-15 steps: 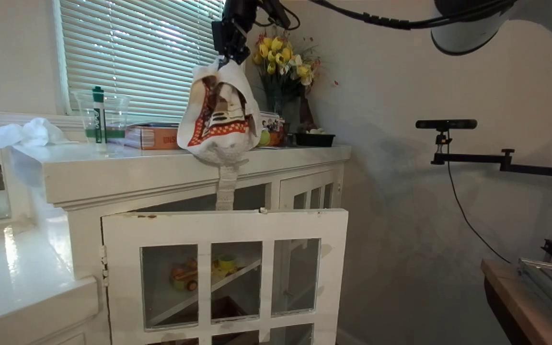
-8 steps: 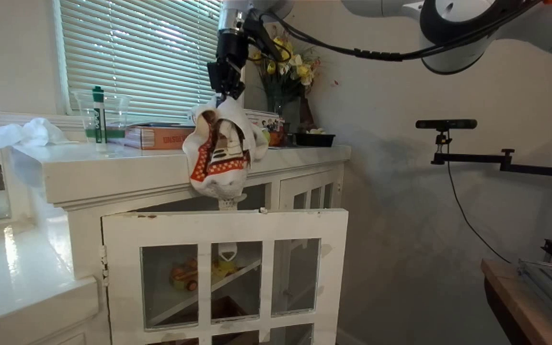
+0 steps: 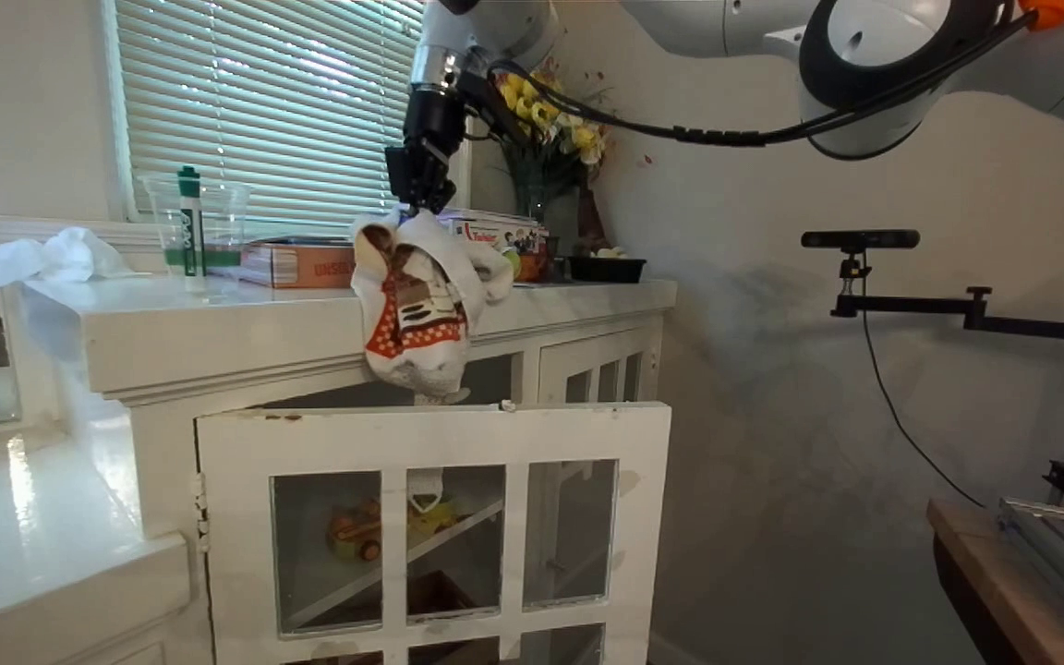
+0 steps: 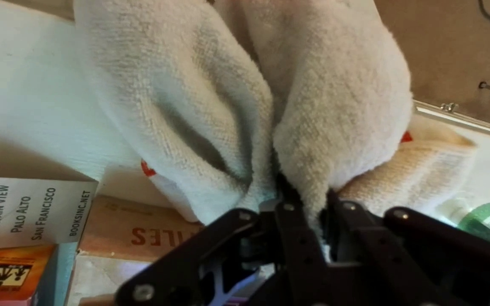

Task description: Use the towel to wipe the top of the cabinet.

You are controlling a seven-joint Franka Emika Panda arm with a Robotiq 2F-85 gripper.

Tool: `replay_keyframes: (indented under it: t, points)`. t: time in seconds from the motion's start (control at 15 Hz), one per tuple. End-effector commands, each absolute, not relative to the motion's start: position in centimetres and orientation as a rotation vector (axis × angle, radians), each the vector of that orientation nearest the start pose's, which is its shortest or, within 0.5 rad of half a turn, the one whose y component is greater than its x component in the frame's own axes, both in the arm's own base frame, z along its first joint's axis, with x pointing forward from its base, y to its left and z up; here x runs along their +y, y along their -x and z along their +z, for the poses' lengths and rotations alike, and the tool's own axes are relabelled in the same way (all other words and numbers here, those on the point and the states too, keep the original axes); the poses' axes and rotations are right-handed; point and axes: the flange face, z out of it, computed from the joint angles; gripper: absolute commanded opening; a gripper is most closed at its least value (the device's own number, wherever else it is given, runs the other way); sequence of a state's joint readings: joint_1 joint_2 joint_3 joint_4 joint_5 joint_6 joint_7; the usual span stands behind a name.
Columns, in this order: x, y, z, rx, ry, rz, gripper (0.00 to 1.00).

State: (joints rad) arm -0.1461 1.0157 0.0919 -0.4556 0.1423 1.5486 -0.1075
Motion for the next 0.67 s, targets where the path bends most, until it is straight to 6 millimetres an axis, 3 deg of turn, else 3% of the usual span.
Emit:
replay_keyframes:
  t: [0.0,0.27,0.6]
  points:
    - [-5.8,-78.9,42.8,-0.088,2.920,-0.175,0.03]
    - [-5.3,-79.4,40.6,-0.108,2.923,-0.167,0.03]
    - [-8.8,-79.5,41.2,0.041,2.918,-0.231,0.03]
